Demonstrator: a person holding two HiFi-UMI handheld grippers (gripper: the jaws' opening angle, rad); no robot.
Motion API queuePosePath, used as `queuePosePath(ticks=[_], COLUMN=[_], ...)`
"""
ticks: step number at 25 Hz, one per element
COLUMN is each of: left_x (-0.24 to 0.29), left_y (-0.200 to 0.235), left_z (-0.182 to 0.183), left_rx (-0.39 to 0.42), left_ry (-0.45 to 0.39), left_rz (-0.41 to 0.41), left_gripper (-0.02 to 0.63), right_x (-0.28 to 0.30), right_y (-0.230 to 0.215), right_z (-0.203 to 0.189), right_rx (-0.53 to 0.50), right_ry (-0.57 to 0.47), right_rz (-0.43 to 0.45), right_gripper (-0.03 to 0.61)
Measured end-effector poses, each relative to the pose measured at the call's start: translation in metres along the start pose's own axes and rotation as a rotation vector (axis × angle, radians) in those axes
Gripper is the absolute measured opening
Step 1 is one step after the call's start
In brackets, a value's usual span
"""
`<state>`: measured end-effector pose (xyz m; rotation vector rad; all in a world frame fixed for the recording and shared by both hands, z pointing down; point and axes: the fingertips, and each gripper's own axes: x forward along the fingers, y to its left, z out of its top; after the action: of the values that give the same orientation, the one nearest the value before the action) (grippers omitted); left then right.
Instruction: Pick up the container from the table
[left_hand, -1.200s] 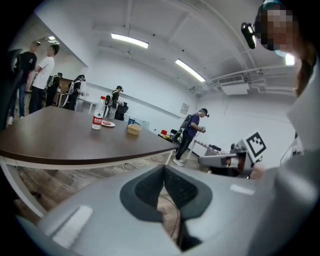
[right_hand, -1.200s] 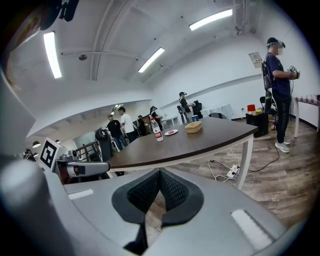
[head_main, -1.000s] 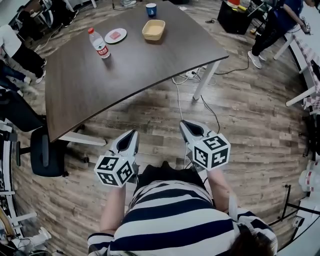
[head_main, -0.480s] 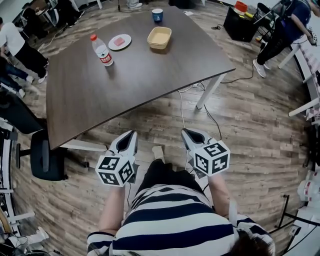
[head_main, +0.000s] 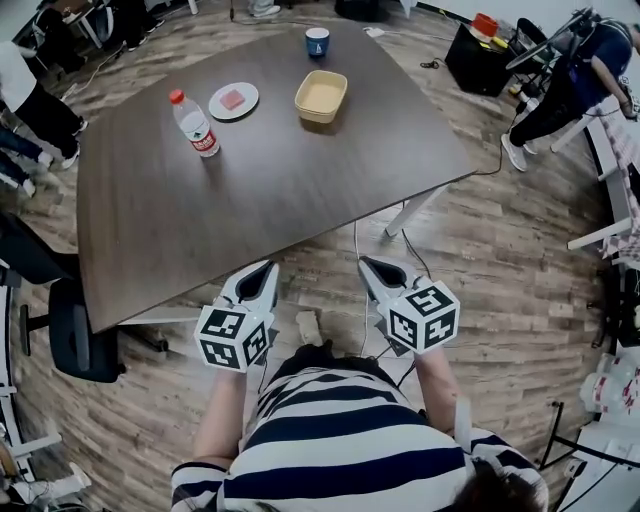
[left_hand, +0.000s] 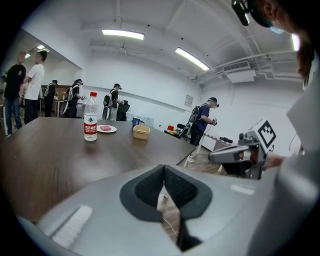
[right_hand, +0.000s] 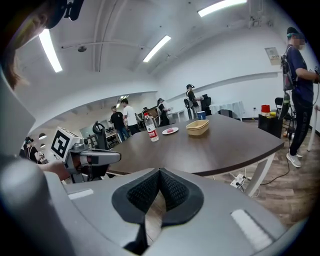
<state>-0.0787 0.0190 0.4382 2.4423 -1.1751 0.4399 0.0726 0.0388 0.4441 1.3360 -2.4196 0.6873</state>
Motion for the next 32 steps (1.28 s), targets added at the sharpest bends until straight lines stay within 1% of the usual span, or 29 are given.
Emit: queuePosePath(ticks=[6,11,15,18,20,23,28,32], left_x=[0.031,0.048,0.057,0.066,0.069,0.070,0.078,0.096], left_y=[0.036,0.068,0.089,0.094,0.092,0.097,0.112,0.116], left_z=[0.018,0.034,0.054,0.064,0.071,0.081,0.091,0.104], left_rx=[0.017,0.016,0.007,0.002,0.005,0.018,0.018,0.010], left_ry=[0.032,0.019,-0.025,-0.038,-0.055,-0.067,-0.075,-0.082], left_rz=[0.000,0.003,0.022,0.024,0.020,0.035,0.075,0.102], left_gripper=[0.000,0.000,0.000,0.000,0.000,0.000,0.000,0.000], right_x=[0.039,0.072,0.094,0.100,0.100,0.105,0.128,0.146], right_y=[-0.018,-0.026,-0.032,-0.040,-0.045,-0.051,-0.060,-0.073], right_z=[0.032,0.050,0.071,0.085,0.094,0.110,0.122,0.141], right_rx=[-0.037,-0.052,-0.109,-0.153,-0.163,-0.176,-0.217,-0.259], right_ry=[0.003,0.005,0.012,0.014,0.009,-0.005,0.003,0.002], right_rz=[-0.004,-0.017,-0.036,-0.047,-0.046,-0.039,-0.003,0.039], right_gripper=[-0.008,-0.006,-0.006,-0.006,-0.002,0.025,0.053,0.076])
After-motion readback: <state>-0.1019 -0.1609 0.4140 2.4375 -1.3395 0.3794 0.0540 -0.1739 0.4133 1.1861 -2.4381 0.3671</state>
